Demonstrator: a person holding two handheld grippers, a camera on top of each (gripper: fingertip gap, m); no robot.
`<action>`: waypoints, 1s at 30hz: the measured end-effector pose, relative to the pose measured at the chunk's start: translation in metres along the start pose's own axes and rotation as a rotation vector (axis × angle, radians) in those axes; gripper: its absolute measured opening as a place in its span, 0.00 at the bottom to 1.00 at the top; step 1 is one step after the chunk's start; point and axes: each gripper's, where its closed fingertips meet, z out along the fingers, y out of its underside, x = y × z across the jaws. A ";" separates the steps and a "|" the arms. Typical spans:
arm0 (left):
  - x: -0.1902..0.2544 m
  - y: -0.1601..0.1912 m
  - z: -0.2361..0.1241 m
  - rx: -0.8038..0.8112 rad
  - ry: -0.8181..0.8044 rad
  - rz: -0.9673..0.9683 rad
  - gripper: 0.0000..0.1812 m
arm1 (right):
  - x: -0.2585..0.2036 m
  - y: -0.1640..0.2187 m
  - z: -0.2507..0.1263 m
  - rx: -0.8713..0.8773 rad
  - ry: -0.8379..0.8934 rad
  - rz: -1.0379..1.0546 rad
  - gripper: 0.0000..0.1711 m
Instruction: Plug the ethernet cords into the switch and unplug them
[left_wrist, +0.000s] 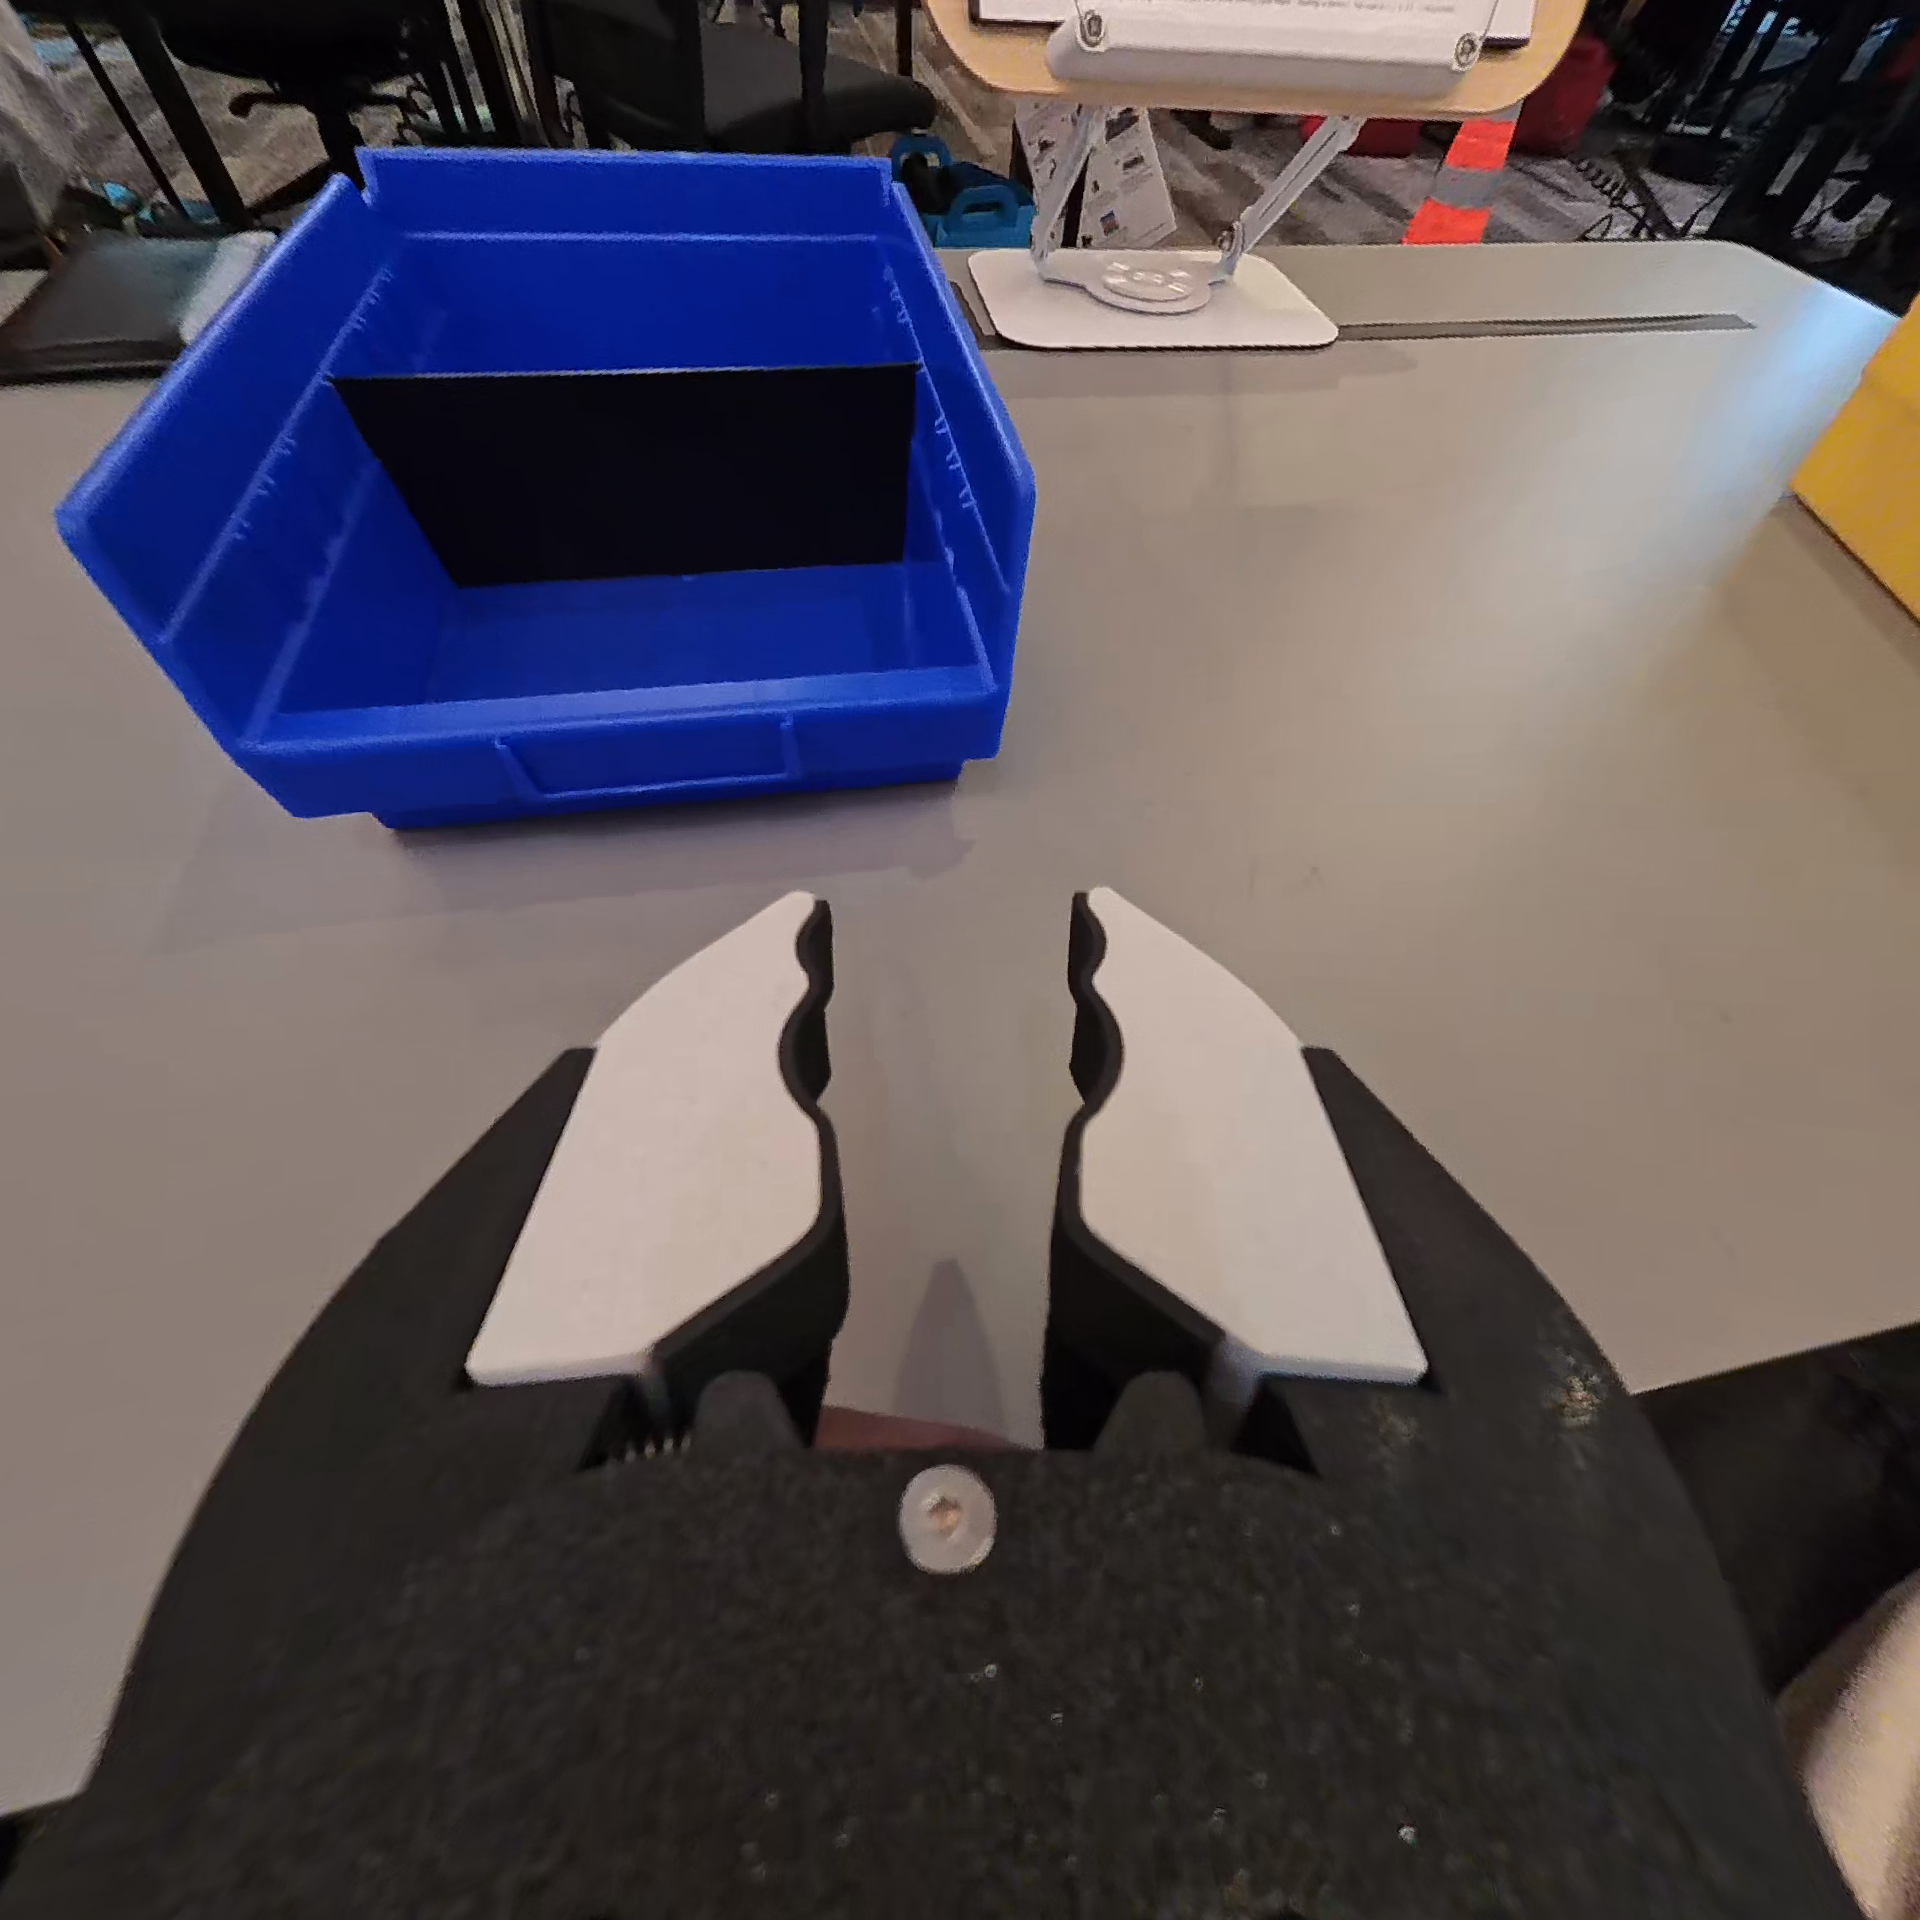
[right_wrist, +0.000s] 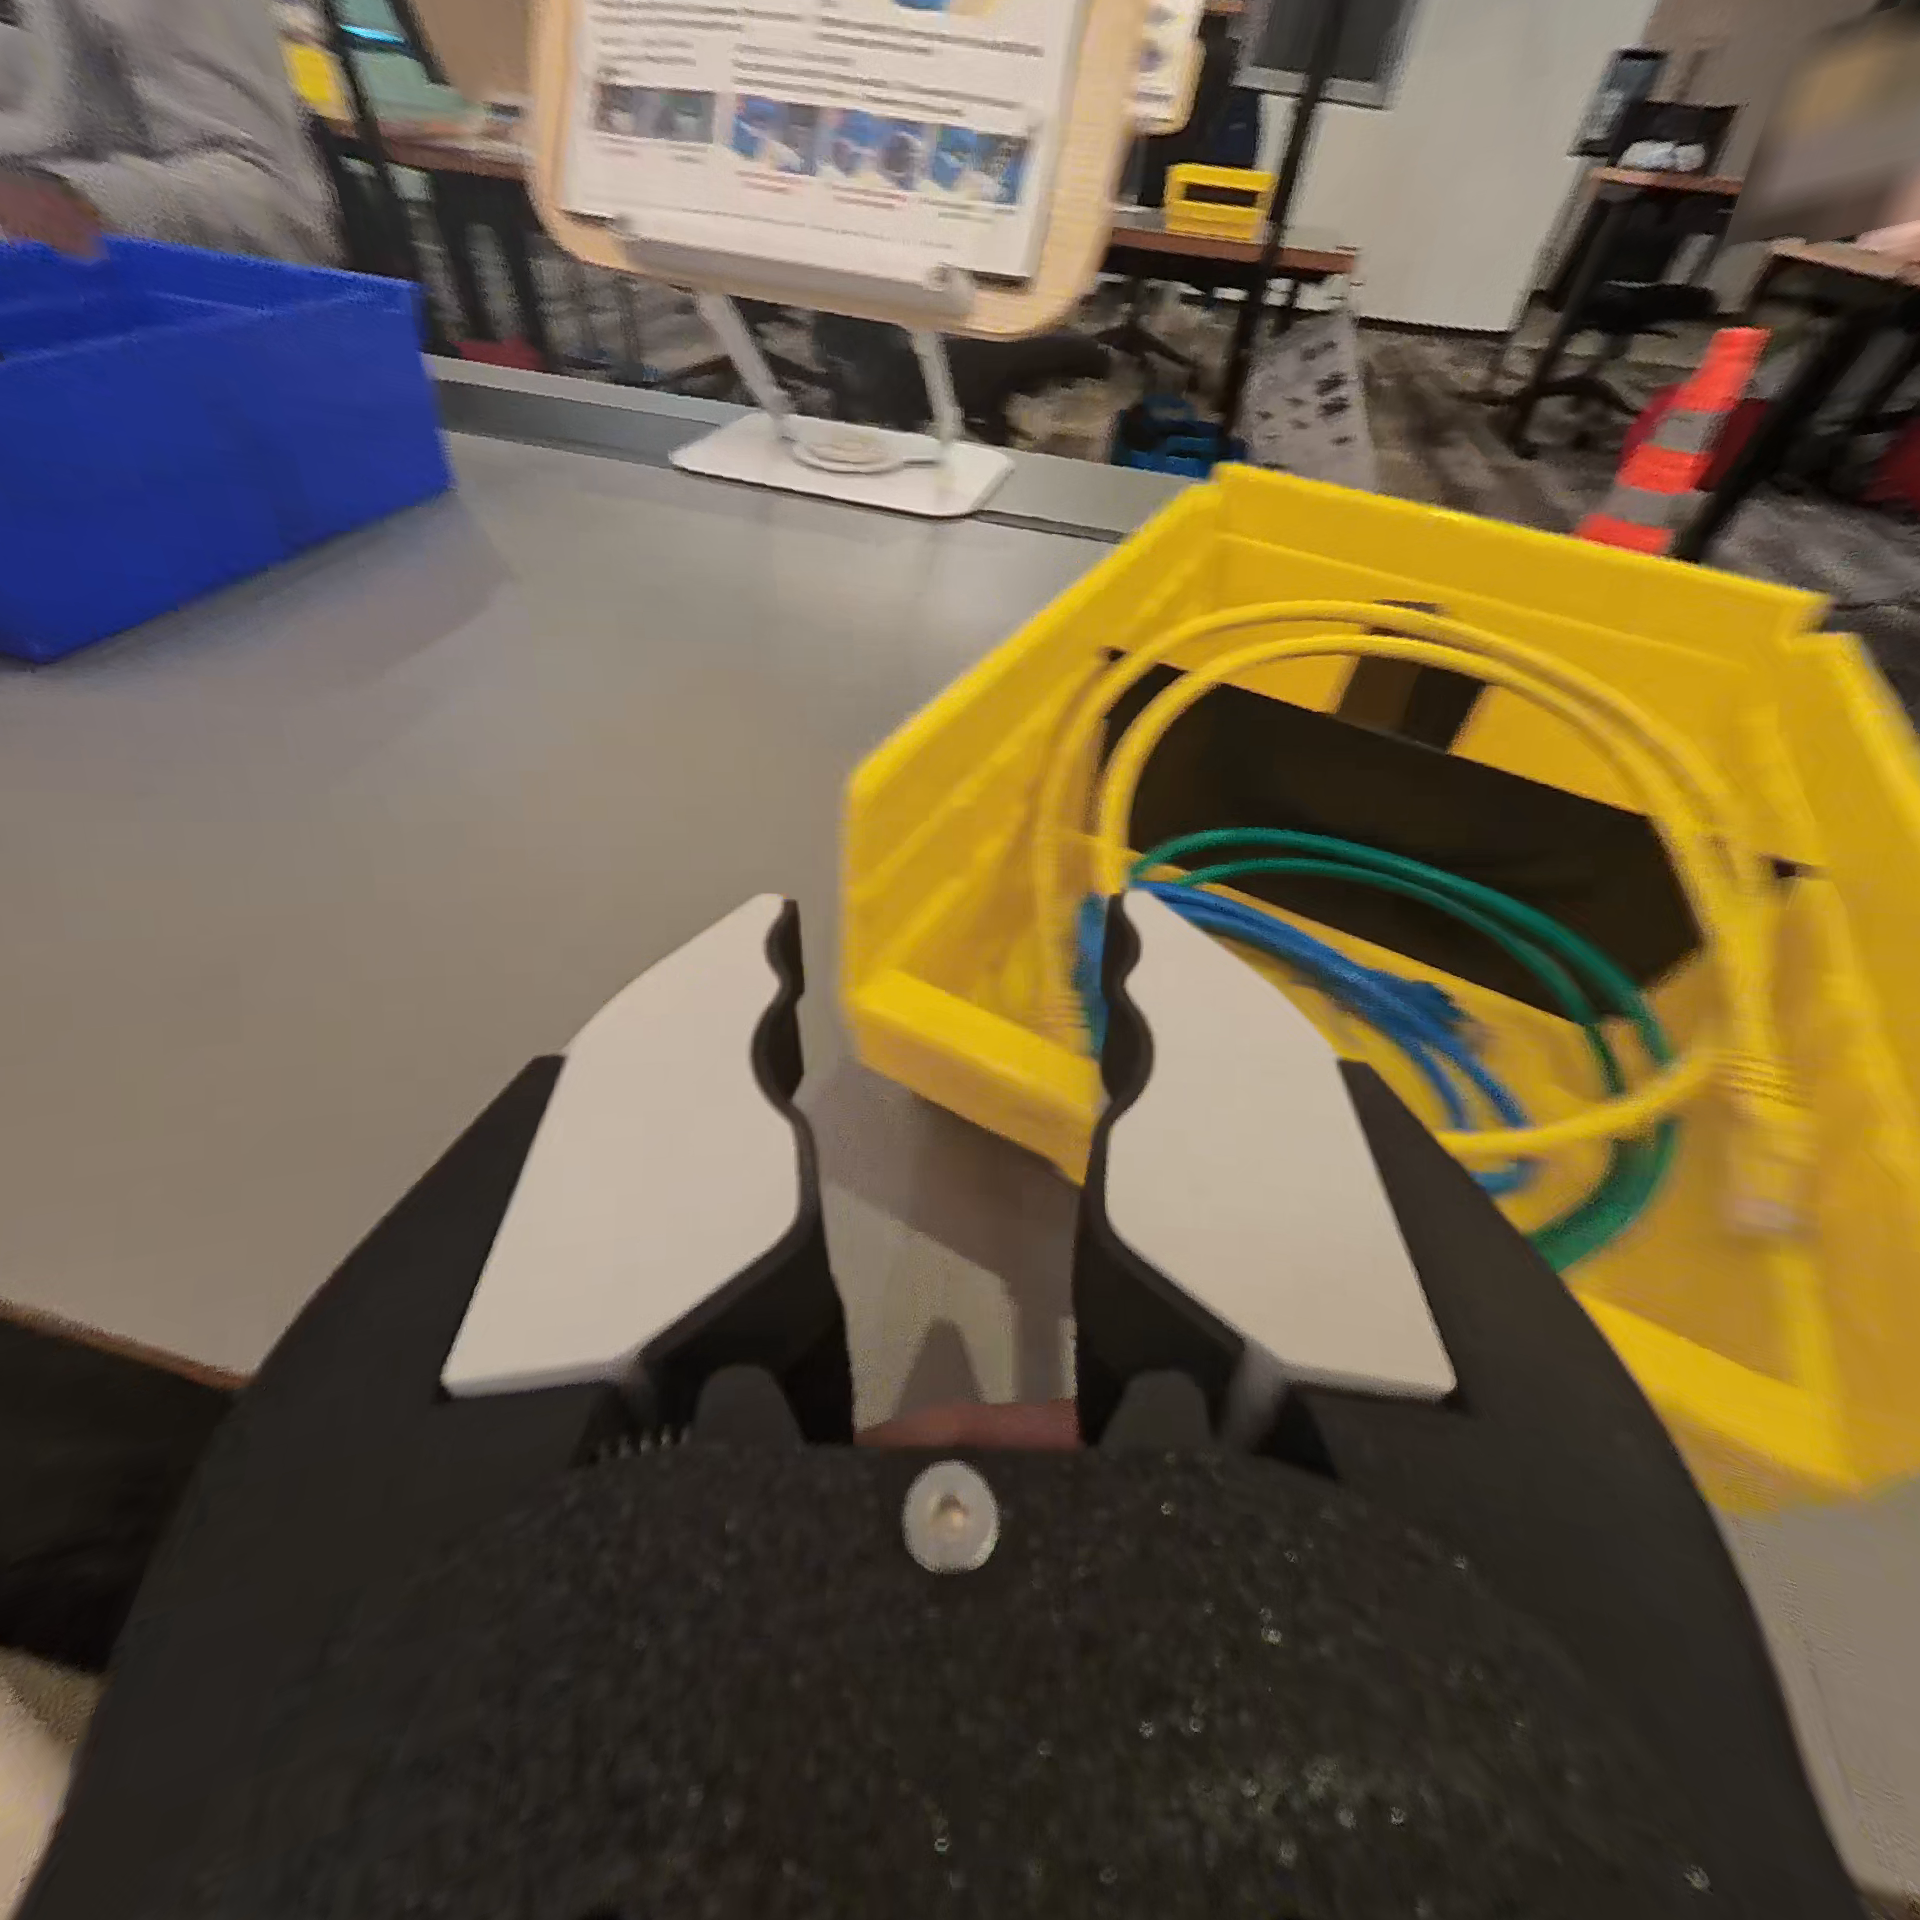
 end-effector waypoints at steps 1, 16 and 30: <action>0.000 0.001 0.002 -0.009 0.005 -0.009 0.24 | -0.016 0.002 0.004 -0.008 -0.044 0.000 0.32; 0.094 0.010 0.017 -0.044 0.254 0.200 0.28 | -0.090 -0.008 0.025 -0.118 -0.206 0.008 0.29; 0.348 0.030 0.098 -0.195 0.693 0.409 0.33 | -0.073 -0.024 0.006 -0.049 -0.366 0.222 0.40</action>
